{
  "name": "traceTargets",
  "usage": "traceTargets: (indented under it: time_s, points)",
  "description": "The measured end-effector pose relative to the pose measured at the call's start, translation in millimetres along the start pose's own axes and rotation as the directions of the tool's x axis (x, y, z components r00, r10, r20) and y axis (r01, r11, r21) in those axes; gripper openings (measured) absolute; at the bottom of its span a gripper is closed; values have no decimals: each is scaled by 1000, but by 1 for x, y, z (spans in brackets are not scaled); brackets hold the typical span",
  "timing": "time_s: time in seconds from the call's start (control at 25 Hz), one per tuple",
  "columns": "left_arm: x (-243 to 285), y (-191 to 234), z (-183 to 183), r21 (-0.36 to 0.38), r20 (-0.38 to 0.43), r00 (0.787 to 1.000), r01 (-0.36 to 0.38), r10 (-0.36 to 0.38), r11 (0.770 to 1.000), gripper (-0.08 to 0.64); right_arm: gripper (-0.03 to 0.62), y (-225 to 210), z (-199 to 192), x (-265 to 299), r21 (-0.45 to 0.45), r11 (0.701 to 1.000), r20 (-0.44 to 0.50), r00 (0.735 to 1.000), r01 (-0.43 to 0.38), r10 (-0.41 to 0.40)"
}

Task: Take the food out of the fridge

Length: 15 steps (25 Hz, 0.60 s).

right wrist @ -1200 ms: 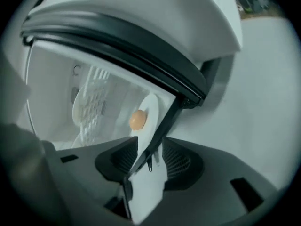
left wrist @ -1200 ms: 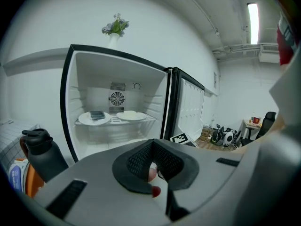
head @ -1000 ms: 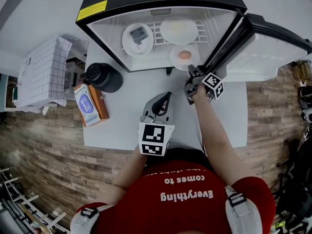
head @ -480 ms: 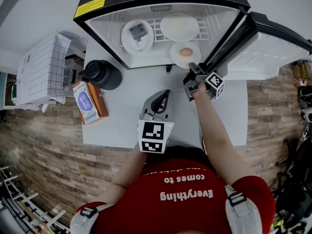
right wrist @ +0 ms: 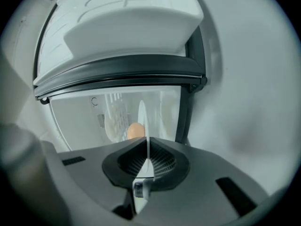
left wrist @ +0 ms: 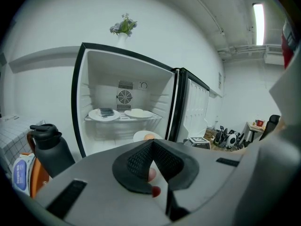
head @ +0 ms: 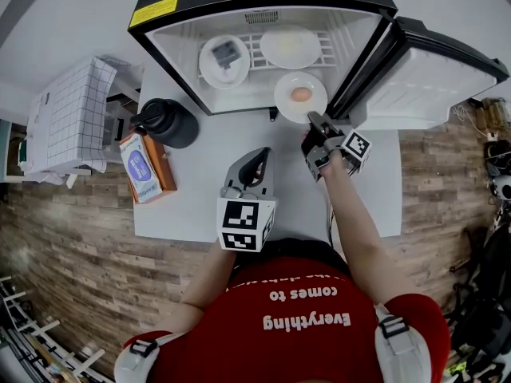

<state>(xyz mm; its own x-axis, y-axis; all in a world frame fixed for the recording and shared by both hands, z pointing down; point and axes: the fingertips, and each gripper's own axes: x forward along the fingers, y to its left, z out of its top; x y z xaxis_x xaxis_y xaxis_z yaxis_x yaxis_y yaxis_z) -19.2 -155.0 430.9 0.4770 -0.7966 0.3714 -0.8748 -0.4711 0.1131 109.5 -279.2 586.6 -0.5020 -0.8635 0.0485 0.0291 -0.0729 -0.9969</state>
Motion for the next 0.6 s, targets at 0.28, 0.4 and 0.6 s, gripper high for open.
traceTargets:
  time_s: [0.28,0.4,0.6]
  points:
    - [-33,34,-13,-5,8,997,-82,82,997,6,21,37,-51,-45,-19,997,-129,989,-72,69]
    - [-49,54,-17,-20,2,990,-142,142,990,6,21,42,-79,-61,-80,995,-199,979,-66,49]
    - [-74,84,-18,-61,19,971,-235,237,970,6,21,46,-136,-66,-149,986,-345,938,-78,23]
